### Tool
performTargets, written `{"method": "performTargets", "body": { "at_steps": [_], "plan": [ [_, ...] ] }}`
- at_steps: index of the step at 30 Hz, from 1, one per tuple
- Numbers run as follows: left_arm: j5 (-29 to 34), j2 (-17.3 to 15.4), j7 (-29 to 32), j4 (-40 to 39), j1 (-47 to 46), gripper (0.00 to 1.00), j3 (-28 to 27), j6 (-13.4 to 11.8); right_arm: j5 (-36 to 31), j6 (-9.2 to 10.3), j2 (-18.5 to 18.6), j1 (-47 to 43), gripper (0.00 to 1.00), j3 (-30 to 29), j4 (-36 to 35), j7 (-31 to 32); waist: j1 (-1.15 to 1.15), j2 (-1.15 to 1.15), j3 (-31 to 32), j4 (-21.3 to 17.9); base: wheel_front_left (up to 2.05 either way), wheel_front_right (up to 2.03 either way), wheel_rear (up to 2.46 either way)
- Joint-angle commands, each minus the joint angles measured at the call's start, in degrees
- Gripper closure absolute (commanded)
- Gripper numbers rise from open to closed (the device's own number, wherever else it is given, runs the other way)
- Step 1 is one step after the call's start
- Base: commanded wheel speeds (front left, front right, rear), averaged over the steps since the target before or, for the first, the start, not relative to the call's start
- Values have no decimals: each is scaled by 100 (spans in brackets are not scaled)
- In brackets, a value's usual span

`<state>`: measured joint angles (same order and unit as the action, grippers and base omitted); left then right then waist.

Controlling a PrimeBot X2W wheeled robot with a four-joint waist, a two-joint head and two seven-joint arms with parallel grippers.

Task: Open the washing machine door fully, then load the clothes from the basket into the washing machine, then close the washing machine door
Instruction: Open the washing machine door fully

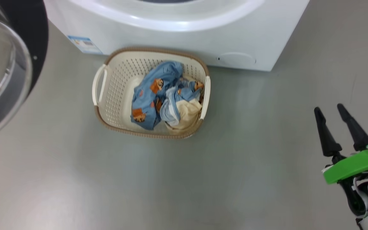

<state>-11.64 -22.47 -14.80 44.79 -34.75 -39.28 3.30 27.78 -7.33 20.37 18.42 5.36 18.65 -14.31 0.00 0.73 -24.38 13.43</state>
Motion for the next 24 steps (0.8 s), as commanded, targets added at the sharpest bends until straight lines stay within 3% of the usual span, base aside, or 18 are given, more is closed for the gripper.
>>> {"method": "performTargets", "body": {
  "at_steps": [1, 11, 13, 14, 16, 17, 18, 19, 24],
  "plan": [
    [76, -310, -19, -223, 288, 100, -143, 32, -23, -16, 10, -212, 0, 153, -84, -69, 0, 0, 284, 10, 0, 0, 0],
    [266, 367, -19, -1012, 1283, 100, -168, 278, 32, -16, -108, -478, 0, 255, 4, -69, 0, 0, 1018, 66, 0, 0, 0],
    [247, 517, -19, -1174, 1482, 73, -160, 326, 46, -16, -132, -519, 0, 259, 18, -69, 0, 0, 1128, 70, 0, 0, 0],
    [247, 517, -19, -1174, 1482, 73, -160, 326, 46, -16, -132, -519, 0, 259, 18, -69, 0, 0, 1128, 70, 0, 0, 0],
    [210, 704, -19, -1354, 1669, 53, -134, 361, 60, -16, -143, -558, 0, 253, 29, -69, 0, 0, 1224, 73, 0, 0, 0],
    [197, 802, -19, -1440, 1765, 33, -68, 379, 67, -16, -145, -583, 0, 242, 36, -69, 0, 0, 1276, 77, 0, 0, 0],
    [207, 879, -19, -1524, 1865, 5, 0, 390, 76, -16, -144, -613, 0, 225, 41, -69, 0, 0, 1327, 83, 0, 0, 0],
    [200, 973, -19, -1624, 1957, 0, 30, 397, 83, -16, -143, -646, 0, 209, 44, -69, 0, 0, 1382, 89, 0, 0, 0],
    [252, 1285, -19, -2091, 2410, 0, 435, 414, 104, -16, -129, -816, 0, 150, 48, -69, 0, 0, 1614, 61, 0, 0, 0]
  ]
}}
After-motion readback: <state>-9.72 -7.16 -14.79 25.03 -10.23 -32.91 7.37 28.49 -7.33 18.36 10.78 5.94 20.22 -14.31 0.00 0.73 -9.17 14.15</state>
